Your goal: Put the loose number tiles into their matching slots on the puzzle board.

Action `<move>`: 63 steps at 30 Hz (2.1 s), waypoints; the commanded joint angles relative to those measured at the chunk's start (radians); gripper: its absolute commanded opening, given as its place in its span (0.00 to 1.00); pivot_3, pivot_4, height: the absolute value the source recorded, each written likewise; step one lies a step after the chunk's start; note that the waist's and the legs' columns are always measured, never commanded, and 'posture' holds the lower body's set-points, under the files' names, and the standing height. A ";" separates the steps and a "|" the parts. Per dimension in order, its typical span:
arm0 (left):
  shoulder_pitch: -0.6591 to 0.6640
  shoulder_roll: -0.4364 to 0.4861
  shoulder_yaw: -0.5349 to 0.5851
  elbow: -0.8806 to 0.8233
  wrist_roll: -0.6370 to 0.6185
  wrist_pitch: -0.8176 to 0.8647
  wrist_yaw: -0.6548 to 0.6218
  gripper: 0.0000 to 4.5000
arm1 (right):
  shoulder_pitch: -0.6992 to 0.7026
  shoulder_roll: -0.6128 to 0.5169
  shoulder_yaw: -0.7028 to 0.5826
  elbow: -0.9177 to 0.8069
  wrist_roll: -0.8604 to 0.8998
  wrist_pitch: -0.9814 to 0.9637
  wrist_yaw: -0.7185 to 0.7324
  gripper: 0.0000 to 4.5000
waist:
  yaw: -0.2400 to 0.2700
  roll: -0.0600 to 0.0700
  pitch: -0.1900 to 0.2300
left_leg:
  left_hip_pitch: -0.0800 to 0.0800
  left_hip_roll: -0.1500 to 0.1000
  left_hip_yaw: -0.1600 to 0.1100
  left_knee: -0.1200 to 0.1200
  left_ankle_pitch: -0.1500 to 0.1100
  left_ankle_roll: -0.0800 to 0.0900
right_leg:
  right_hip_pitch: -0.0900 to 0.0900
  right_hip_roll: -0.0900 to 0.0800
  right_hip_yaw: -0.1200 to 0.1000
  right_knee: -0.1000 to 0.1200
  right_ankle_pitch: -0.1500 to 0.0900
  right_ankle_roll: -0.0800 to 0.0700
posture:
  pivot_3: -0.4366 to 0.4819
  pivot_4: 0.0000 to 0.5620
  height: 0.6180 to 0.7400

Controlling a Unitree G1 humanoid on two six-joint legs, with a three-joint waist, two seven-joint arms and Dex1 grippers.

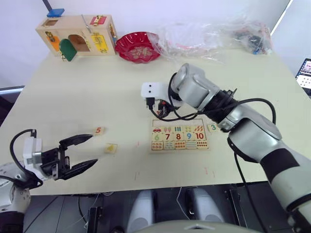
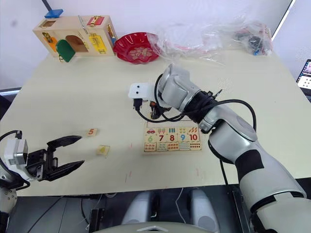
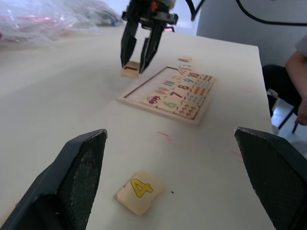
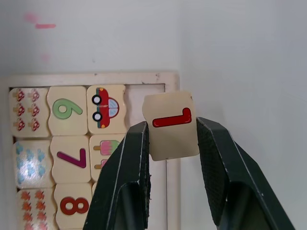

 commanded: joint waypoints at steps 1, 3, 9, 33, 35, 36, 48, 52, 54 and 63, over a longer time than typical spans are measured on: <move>0.010 -0.021 0.064 0.010 -0.028 0.017 -0.023 1.00 | -0.023 0.015 -0.006 -0.022 -0.015 0.023 0.016 0.19 | 0.000 0.000 0.000 | 0.000 0.000 0.000 0.000 0.000 0.000 | -0.001 0.000 0.000 0.001 0.000 0.000 | 0.48 0.27 1.00; 0.005 -0.046 0.093 0.023 -0.023 0.007 -0.025 1.00 | -0.008 0.017 0.011 -0.041 -0.024 0.038 0.029 0.19 | 0.000 0.000 0.000 | 0.000 0.000 -0.001 0.000 0.000 0.000 | -0.001 0.000 0.001 0.001 0.000 0.000 | 0.48 0.27 1.00; 0.013 -0.080 0.111 0.045 0.003 0.019 -0.030 1.00 | 0.007 0.040 0.022 -0.038 -0.035 0.059 0.036 0.19 | -0.001 0.000 0.000 | 0.000 0.000 -0.001 0.000 0.000 0.000 | -0.001 0.000 0.000 0.001 0.000 0.000 | 0.48 0.27 1.00; 0.026 -0.105 0.130 0.029 0.042 0.057 -0.016 1.00 | -0.021 0.142 -0.030 0.189 -0.099 -0.011 -0.025 0.19 | -0.002 -0.001 -0.001 | 0.001 0.000 -0.003 0.000 0.000 -0.001 | -0.001 -0.001 0.001 0.002 0.000 -0.001 | 0.48 0.27 1.00; 0.025 -0.106 0.129 0.025 0.043 0.060 -0.014 1.00 | -0.021 0.146 -0.036 0.201 -0.105 -0.016 -0.027 0.19 | -0.003 -0.001 -0.001 | 0.001 0.000 -0.003 0.000 0.000 -0.001 | -0.001 -0.001 0.001 0.002 0.000 -0.001 | 0.48 0.27 1.00; 0.025 -0.106 0.129 0.024 0.044 0.061 -0.013 1.00 | -0.020 0.148 -0.039 0.204 -0.107 -0.018 -0.027 0.19 | -0.003 -0.001 -0.001 | 0.001 0.000 -0.003 0.000 0.000 -0.001 | -0.001 -0.001 0.001 0.002 0.000 -0.001 | 0.48 0.27 1.00; 0.034 -0.110 0.131 -0.003 0.052 0.074 -0.006 1.00 | -0.013 0.154 -0.042 0.188 -0.111 -0.010 -0.012 0.19 | -0.003 -0.001 -0.001 | 0.001 0.000 -0.003 0.000 0.001 -0.002 | -0.001 -0.001 0.001 0.002 0.001 -0.001 | 0.48 0.27 1.00; 0.037 -0.112 0.130 -0.014 0.053 0.080 0.001 1.00 | -0.012 0.149 -0.041 0.195 -0.115 -0.024 -0.010 0.19 | -0.003 -0.001 -0.001 | 0.001 0.000 -0.003 0.000 0.001 -0.002 | -0.001 -0.001 0.001 0.002 0.001 -0.001 | 0.48 0.27 1.00; 0.038 -0.114 0.130 -0.019 0.055 0.082 0.003 1.00 | -0.010 0.147 -0.040 0.194 -0.119 -0.028 -0.006 0.19 | -0.003 -0.001 -0.001 | 0.001 0.000 -0.003 0.000 0.001 -0.002 | -0.001 -0.001 0.001 0.002 0.001 -0.001 | 0.48 0.27 1.00; 0.038 -0.119 0.128 -0.032 0.060 0.091 0.009 1.00 | -0.011 0.149 -0.038 0.193 -0.128 -0.039 0.009 0.19 | -0.003 -0.001 0.000 | 0.001 0.000 -0.003 0.000 0.001 -0.002 | -0.001 -0.001 0.001 0.002 0.001 -0.001 | 0.48 0.27 1.00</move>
